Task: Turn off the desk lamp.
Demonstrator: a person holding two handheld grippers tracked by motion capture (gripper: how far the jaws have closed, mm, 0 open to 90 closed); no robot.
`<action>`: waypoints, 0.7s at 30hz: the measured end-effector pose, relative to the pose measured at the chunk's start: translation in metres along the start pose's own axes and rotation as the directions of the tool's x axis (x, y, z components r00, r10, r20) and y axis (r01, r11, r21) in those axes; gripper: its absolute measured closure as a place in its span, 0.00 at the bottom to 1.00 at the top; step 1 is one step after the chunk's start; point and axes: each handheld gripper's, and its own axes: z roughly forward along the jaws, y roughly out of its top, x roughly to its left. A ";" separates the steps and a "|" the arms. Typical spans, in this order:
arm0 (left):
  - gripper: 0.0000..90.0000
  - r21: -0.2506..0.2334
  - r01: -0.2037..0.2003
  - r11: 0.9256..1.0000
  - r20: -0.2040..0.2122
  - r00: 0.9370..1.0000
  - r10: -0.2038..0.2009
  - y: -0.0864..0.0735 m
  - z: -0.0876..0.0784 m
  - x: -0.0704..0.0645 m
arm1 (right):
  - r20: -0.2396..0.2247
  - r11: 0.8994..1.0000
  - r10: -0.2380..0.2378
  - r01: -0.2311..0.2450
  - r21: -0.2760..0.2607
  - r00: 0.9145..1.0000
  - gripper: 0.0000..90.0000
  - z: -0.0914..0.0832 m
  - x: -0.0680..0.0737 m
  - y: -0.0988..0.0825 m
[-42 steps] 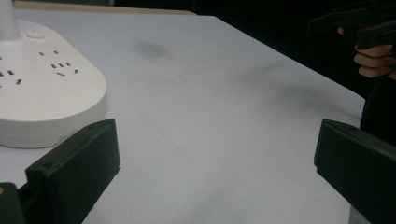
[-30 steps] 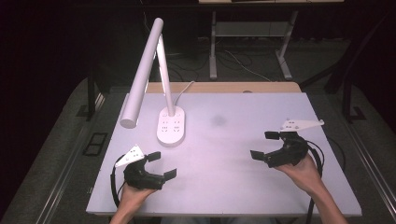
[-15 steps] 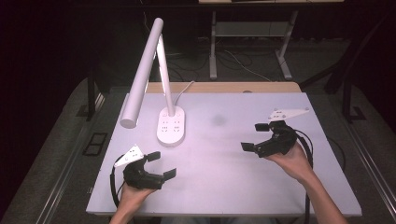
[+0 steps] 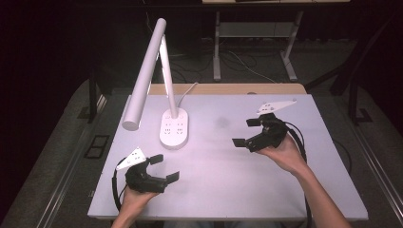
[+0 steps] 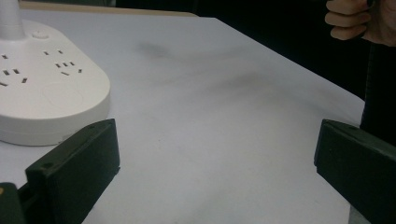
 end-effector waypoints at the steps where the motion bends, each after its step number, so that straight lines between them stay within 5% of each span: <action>1: 0.00 -0.002 0.002 1.000 0.001 1.000 -0.002 0.000 0.000 0.000 | -0.002 1.000 -0.005 0.005 -0.002 1.000 0.01 0.002 0.000 0.002; 21: 0.00 -0.007 0.009 1.000 0.005 1.000 -0.009 0.000 -0.001 0.001 | -0.055 1.000 -0.010 0.012 0.026 0.998 0.01 0.047 -0.001 0.039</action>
